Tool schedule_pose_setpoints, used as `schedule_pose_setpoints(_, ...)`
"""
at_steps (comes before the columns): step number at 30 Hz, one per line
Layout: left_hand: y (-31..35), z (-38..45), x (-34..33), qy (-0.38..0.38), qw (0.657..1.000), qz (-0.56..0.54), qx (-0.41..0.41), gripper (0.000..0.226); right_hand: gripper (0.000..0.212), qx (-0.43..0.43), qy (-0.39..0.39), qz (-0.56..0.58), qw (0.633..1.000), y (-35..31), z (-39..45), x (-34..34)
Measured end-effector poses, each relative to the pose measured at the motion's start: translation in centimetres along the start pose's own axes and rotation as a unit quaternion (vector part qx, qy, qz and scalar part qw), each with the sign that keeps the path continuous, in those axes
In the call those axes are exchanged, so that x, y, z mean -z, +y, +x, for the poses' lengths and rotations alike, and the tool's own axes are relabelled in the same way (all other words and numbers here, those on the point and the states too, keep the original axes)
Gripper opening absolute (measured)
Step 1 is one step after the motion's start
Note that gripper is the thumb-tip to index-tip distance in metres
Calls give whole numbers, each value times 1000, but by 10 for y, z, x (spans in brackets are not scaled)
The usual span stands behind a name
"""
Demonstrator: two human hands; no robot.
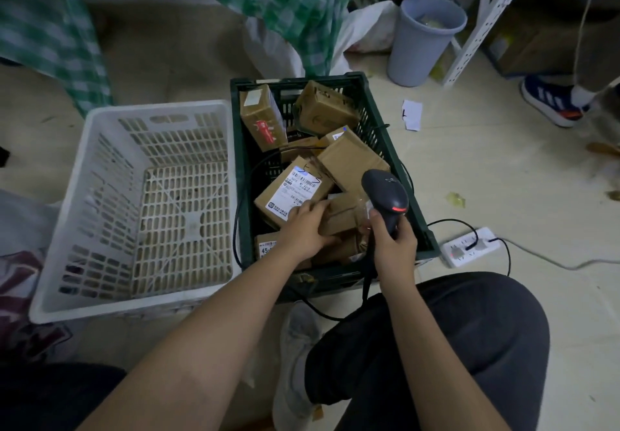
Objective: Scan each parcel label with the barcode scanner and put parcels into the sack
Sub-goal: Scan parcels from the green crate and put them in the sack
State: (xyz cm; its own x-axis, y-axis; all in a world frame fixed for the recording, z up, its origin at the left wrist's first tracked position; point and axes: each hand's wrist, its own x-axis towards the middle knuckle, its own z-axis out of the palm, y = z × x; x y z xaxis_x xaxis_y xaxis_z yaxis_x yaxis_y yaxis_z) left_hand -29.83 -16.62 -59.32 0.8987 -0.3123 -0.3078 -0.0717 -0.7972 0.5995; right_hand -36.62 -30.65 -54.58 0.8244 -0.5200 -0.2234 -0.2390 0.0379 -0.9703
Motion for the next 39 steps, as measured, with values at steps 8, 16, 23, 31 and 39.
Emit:
schedule_pose_setpoints(8, -26, -67, 72, 113, 952, -270, 92, 75, 22, 60, -32, 56, 996, -39, -32, -45)
schedule_pose_setpoints(16, -74, -151, 149, 256, 909, -296, 140, 82, 26, 65, -147, 76, 984, -80, -79, -130)
schedule_pose_setpoints(23, -137, -211, 169, 299, 916, -179, 199, 94, 40, 19, -213, 43, 976, -79, -123, -204)
schedule_pose_setpoints(31, -204, -274, 138, 342, 916, -10, 207, 87, 33, 26, -313, -52, 948, -36, -185, -247)
schedule_pose_setpoints(39, -233, -279, 100, 289, 945, -69, 140, 87, 44, 15, -307, -88, 948, 4, -204, -255)
